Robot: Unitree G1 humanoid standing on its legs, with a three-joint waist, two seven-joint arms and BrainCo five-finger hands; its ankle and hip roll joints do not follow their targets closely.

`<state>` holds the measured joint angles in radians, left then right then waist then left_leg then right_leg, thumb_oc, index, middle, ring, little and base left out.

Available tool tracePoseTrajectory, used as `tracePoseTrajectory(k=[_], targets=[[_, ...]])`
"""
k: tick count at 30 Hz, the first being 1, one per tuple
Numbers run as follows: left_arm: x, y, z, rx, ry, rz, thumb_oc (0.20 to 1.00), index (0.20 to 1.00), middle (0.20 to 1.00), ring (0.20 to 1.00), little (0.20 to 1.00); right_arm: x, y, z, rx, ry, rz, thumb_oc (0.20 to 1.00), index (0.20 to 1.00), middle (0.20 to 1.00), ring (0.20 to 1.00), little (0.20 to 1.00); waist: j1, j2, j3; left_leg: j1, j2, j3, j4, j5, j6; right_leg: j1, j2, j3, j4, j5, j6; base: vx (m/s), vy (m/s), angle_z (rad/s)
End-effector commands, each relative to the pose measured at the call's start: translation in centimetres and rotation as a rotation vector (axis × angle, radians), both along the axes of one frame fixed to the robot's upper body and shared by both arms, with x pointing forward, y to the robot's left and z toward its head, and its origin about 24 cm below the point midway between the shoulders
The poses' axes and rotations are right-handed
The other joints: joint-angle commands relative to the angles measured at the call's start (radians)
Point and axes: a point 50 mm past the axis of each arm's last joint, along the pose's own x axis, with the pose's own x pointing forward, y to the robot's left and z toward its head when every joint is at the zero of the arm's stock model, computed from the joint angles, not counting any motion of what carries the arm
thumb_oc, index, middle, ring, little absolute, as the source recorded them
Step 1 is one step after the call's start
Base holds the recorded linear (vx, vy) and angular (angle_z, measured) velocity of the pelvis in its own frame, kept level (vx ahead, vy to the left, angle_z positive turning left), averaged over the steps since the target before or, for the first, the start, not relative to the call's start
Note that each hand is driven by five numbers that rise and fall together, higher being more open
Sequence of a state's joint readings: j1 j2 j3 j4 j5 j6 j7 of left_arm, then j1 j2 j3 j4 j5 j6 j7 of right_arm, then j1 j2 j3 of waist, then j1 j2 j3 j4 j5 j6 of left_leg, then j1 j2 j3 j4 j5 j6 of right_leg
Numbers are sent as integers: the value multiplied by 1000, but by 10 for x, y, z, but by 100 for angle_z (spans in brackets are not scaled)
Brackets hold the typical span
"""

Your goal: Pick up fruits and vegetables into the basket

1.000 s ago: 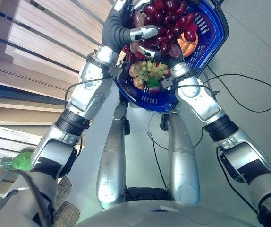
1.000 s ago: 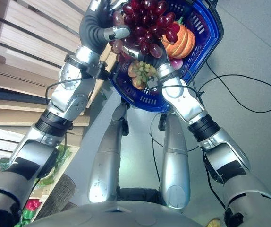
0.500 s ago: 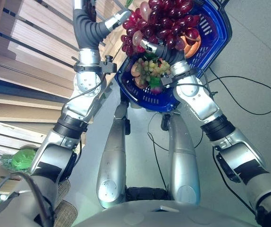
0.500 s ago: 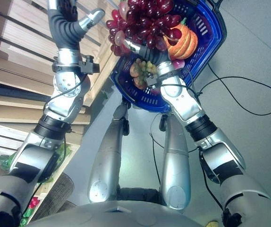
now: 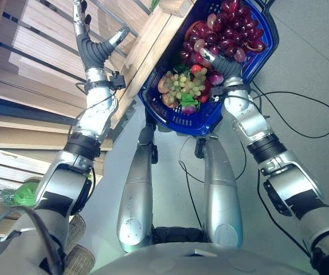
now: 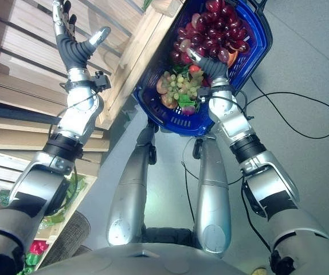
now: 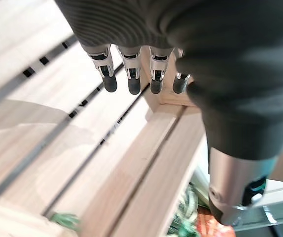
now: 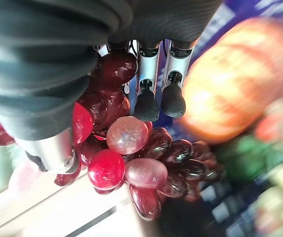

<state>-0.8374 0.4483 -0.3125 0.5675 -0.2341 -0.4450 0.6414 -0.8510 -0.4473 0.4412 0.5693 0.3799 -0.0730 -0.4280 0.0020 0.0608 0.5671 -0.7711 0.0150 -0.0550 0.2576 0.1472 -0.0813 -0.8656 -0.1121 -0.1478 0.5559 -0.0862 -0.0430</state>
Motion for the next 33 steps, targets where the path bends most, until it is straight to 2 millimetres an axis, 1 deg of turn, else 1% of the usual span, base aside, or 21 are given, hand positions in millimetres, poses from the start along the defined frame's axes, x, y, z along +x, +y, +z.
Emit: tracePoseTrajectory(k=[1,3,4,6,12,14,15,16,17,18,25,28,33], targets=[[4,11,16,34,-47,58,1000,1000,1000,1000,1000,8,0,18,-54,-8,-5,200,200,200,200,200,14,-12,-47,-16,-37,48,122,-119,31,50,21,14,-120,74,104,0,0,0],[13,14,19,98,4,104,1000,1000,1000,1000,1000,20,-13,11,-110,107,-66,200,200,200,200,200,19,-8,-47,-18,-35,47,123,-117,30,47,22,12,-116,74,102,0,0,0],[14,15,19,102,13,109,1000,1000,1000,1000,1000,21,-14,11,-113,122,-72,200,200,200,200,200,20,-8,-47,-18,-35,47,123,-116,30,46,22,12,-116,74,102,0,0,0],[20,19,20,122,59,128,1000,1000,1000,1000,1000,31,-30,6,-174,215,-125,200,200,200,200,200,29,0,-47,-20,-35,44,121,-113,30,41,24,10,-112,74,100,0,0,0],[26,21,19,108,88,109,1000,1000,1000,1000,1000,36,-46,-2,-272,368,-188,200,200,200,200,200,42,10,-47,-28,-38,38,122,-109,30,32,25,10,-114,76,97,0,0,0],[26,18,19,113,84,96,1000,1000,1000,1000,1000,36,-51,-6,-303,439,-210,200,200,200,200,200,46,14,-47,-33,-41,37,123,-108,31,28,26,9,-112,76,96,0,0,0],[27,17,20,114,81,91,1000,1000,1000,1000,1000,36,-53,-7,-309,465,-221,347,347,347,347,347,48,16,-47,-34,-42,35,121,-107,30,27,27,9,-113,76,95,0,0,0],[27,16,21,115,81,91,1000,1000,1000,1000,1000,36,-53,-7,-310,472,-224,413,413,413,413,413,48,17,-47,-34,-42,35,120,-106,30,27,27,9,-114,76,95,0,0,0],[27,15,21,118,78,85,1000,1000,1000,1000,1000,35,-57,-9,-322,503,-239,937,937,937,937,937,51,20,-47,-35,-44,33,121,-107,31,25,27,9,-112,75,95,0,0,0],[27,14,21,122,76,82,1000,1000,1000,1000,1000,35,-58,-9,-319,519,-245,1000,1000,1000,1000,1000,52,21,-47,-35,-44,32,120,-107,31,25,27,9,-110,74,95,0,0,0],[27,12,23,122,75,80,1000,1000,1000,1000,1000,35,-60,-10,-323,533,-259,1000,1000,1000,1000,1000,53,21,-47,-37,-48,27,122,-107,31,21,32,11,-110,76,95,0,0,0],[28,11,24,127,77,86,1000,1000,1000,1000,1000,36,-57,-5,-319,519,-264,1000,1000,1000,1000,1000,51,18,-47,-39,-48,29,122,-110,31,20,33,13,-114,77,96,0,0,0],[28,13,15,123,106,87,1000,1000,1000,1000,1000,35,-58,-5,-333,491,-287,1000,1000,1000,1000,1000,47,18,-47,-23,-53,27,118,-113,35,30,39,25,-119,80,95,2,13,0]])
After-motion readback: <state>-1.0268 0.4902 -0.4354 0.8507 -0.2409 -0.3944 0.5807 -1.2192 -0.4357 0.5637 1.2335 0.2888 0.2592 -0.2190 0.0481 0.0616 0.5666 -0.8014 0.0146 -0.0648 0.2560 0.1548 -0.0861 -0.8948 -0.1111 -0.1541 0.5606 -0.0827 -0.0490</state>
